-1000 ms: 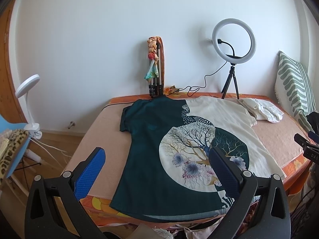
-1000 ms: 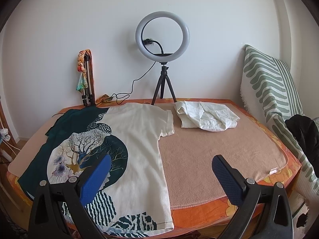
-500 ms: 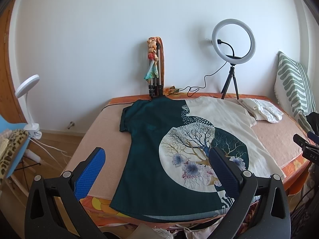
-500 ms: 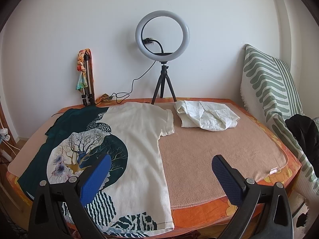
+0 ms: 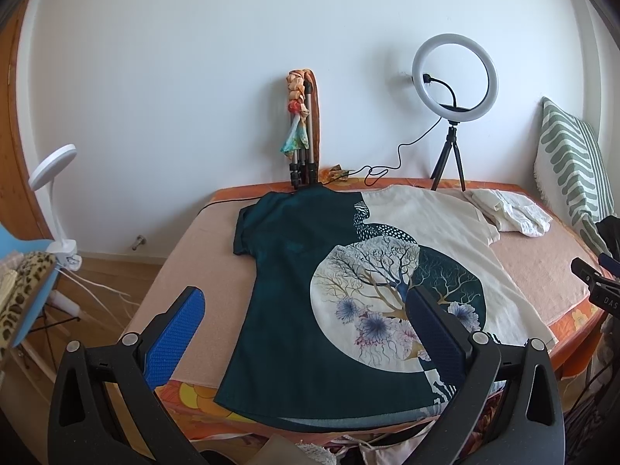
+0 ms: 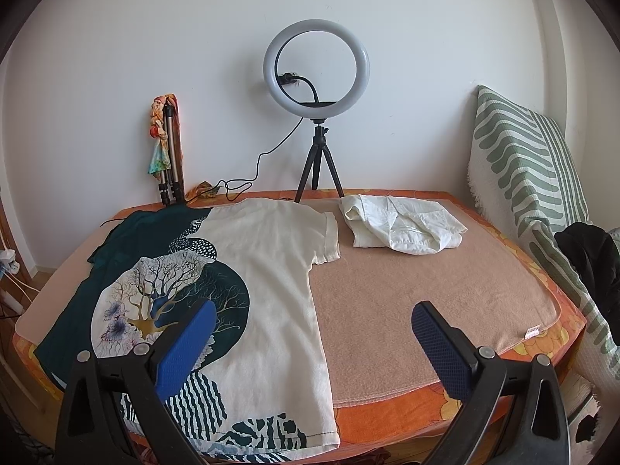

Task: Fold small clothes

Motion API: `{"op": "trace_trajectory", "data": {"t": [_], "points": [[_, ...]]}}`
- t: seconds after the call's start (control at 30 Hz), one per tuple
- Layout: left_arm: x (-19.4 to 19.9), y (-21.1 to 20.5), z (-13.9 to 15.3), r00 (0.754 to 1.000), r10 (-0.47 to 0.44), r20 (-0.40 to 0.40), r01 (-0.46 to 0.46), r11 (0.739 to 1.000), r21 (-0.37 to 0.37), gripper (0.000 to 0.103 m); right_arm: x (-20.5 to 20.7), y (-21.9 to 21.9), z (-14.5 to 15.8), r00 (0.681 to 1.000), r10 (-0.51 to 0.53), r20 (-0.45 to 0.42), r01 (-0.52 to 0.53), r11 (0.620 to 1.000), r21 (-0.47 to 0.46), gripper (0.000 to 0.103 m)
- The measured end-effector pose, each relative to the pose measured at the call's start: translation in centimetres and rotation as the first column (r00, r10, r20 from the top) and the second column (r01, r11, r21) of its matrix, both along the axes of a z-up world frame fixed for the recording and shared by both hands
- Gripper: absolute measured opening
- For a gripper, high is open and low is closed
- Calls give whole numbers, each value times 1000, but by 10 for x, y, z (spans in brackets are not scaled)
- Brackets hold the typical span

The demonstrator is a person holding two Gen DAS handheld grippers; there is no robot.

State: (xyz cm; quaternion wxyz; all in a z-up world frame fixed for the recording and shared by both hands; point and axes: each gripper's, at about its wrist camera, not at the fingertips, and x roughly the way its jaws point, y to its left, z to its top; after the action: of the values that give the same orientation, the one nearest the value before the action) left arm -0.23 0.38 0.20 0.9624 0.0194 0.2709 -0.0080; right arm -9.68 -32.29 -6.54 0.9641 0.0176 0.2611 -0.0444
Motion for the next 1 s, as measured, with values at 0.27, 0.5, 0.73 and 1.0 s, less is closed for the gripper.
{"op": "trace_trajectory", "data": {"t": [0.27,0.5,0.73,1.0], "points": [[1,1,-1,1000,6,-3,-6,1000,5,103,4,2,-5,1000,4,-15,-4,1000,6,103],[5,12,-8,999,17,-33,-17,1000,12,103,16,7,0,998,35,-48,-33,998,45,103],[9,36,-25,994,-4,-108,6,1000,20,103,45,34,30,985,168,-48,-165,985,58,102],[16,89,-59,978,16,-210,-49,987,-150,76,109,94,63,922,387,-22,-383,919,96,97]]}}
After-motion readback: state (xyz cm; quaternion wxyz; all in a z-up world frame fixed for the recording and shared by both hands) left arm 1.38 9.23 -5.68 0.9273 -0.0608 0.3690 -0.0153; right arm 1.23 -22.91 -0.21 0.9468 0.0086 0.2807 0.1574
